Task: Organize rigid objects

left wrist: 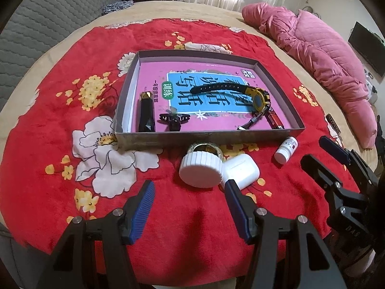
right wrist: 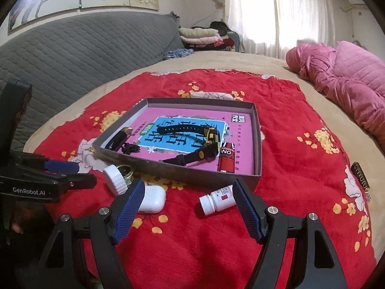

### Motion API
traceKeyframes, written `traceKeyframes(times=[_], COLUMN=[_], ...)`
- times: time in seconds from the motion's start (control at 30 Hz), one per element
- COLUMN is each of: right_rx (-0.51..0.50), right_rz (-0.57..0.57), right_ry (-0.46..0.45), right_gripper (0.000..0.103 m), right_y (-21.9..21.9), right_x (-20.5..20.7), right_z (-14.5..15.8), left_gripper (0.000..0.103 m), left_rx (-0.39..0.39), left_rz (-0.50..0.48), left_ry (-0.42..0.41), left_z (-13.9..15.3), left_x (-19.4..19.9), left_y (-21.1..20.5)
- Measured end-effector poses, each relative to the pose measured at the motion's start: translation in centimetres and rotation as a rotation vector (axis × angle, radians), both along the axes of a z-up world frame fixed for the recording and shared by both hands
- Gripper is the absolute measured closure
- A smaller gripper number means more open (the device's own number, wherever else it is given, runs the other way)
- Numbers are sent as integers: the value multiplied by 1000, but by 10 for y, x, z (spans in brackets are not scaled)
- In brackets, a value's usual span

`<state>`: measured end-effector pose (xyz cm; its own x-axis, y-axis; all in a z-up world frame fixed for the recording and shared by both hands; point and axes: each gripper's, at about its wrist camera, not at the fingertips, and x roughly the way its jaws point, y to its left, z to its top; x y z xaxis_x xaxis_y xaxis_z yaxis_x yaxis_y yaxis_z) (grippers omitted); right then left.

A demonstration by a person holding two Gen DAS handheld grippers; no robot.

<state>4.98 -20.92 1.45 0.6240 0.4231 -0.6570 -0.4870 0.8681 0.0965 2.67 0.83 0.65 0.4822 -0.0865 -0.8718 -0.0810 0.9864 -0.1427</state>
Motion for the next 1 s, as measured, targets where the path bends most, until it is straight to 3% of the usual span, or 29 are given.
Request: traceKeyframes(times=[1.0], right_rx=[-6], right_rz=[-51], right_ry=[156], right_gripper=[26], right_y=[-8], right_x=[40], right_z=[-44], left_gripper=[43], left_rx=[-80], left_rz=[12], left_ry=[54], left_z=[-32], left_x=[19], left_y=[-2])
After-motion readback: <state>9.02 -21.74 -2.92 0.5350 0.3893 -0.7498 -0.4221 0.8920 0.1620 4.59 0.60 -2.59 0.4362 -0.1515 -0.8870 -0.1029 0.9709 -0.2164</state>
